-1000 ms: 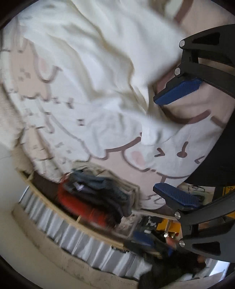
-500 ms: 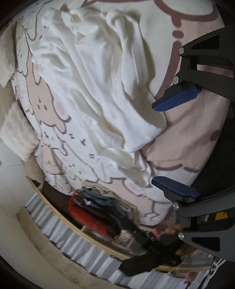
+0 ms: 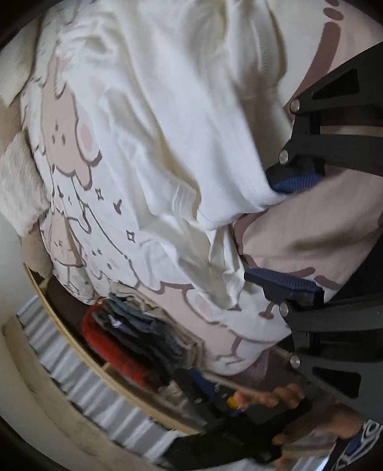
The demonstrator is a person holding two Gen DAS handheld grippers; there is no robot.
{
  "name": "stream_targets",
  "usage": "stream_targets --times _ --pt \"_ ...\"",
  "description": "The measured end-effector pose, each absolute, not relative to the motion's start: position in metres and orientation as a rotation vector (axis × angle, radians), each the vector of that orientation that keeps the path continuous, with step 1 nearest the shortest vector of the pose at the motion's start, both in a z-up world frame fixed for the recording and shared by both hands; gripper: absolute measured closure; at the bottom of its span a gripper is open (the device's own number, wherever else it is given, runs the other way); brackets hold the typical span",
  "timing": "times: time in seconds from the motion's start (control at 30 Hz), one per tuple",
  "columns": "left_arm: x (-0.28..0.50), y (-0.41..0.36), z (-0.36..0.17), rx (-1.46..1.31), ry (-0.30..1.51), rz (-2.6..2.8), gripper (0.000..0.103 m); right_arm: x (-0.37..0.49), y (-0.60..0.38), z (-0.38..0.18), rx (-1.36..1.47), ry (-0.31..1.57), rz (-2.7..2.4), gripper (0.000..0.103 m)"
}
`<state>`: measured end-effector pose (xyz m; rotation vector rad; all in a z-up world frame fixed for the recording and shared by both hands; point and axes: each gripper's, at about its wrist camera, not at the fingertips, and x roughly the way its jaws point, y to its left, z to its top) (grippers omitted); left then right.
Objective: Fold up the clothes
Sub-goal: 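Grasp the T-shirt hem with the left tool while the right tool holds another edge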
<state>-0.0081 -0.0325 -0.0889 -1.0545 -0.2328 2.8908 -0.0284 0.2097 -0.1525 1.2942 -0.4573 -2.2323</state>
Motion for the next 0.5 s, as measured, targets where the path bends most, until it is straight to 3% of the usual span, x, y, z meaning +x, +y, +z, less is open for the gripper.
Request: stream_targets --times 0.07,0.13,0.33,0.5 --pt "-0.008 -0.031 -0.087 -1.046 -0.217 2.895 0.000 -0.029 0.211 -0.150 1.291 -0.469 -2.234 0.082" --pt "-0.006 -0.030 -0.086 -1.035 -0.199 2.900 0.000 -0.027 0.221 -0.137 1.247 -0.530 -2.230 0.090" --pt "-0.004 -0.027 -0.086 -1.015 -0.174 2.877 0.000 -0.012 0.285 -0.063 0.951 -0.834 -2.195 0.091" --pt "0.002 -0.009 -0.086 -0.969 -0.126 2.812 0.000 -0.001 0.325 0.002 0.737 -0.893 -2.240 0.090"
